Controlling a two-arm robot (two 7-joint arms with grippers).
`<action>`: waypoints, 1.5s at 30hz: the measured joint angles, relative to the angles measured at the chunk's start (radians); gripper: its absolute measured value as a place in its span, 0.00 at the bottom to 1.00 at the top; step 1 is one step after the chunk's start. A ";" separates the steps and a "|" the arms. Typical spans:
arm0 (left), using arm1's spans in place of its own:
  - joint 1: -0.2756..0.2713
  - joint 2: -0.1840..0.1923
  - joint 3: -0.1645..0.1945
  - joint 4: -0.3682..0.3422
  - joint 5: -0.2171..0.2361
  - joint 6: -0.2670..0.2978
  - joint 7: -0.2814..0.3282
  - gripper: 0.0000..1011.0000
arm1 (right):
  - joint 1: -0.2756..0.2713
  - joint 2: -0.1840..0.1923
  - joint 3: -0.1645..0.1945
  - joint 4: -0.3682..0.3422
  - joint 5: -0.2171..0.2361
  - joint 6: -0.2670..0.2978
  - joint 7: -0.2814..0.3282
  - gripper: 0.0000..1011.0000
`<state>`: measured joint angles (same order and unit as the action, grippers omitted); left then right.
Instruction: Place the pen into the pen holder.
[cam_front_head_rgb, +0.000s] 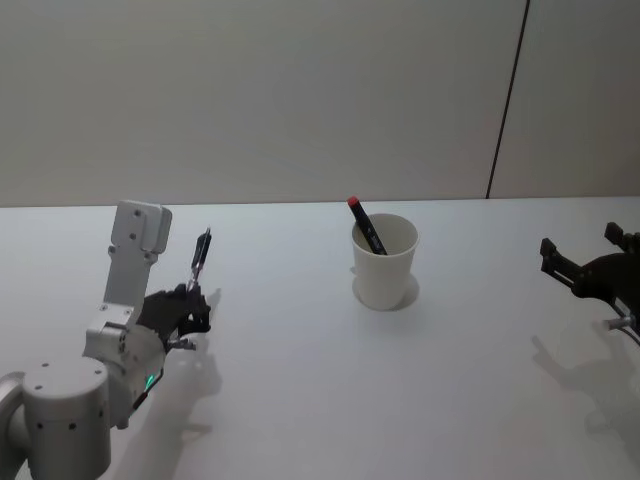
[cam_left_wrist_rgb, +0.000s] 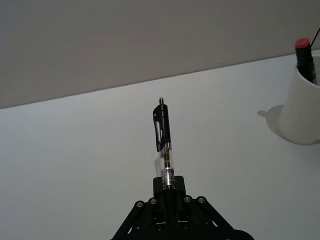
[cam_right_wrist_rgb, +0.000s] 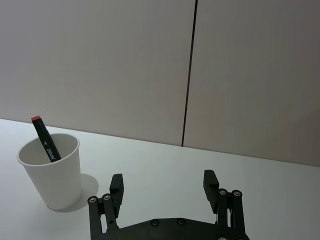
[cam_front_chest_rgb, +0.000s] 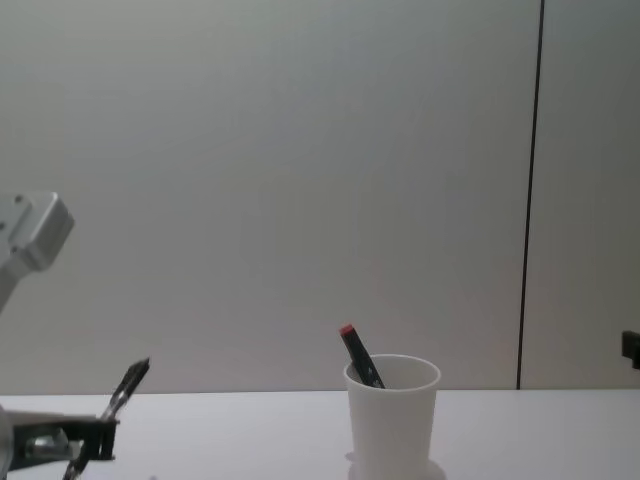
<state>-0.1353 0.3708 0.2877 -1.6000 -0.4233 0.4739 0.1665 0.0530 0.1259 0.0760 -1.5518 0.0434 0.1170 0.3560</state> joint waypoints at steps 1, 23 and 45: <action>0.001 0.002 0.000 -0.003 0.005 -0.006 -0.006 0.13 | 0.000 0.000 0.000 0.000 0.000 0.000 0.000 0.99; 0.006 0.032 0.017 -0.047 0.168 -0.268 -0.252 0.13 | 0.000 0.000 0.000 0.000 0.000 0.000 0.000 0.99; -0.035 -0.019 0.061 0.014 0.230 -0.504 -0.461 0.13 | 0.000 0.000 0.000 0.000 0.000 0.000 0.000 0.99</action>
<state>-0.1699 0.3520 0.3485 -1.5861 -0.1928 -0.0299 -0.2942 0.0531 0.1260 0.0760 -1.5518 0.0434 0.1170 0.3560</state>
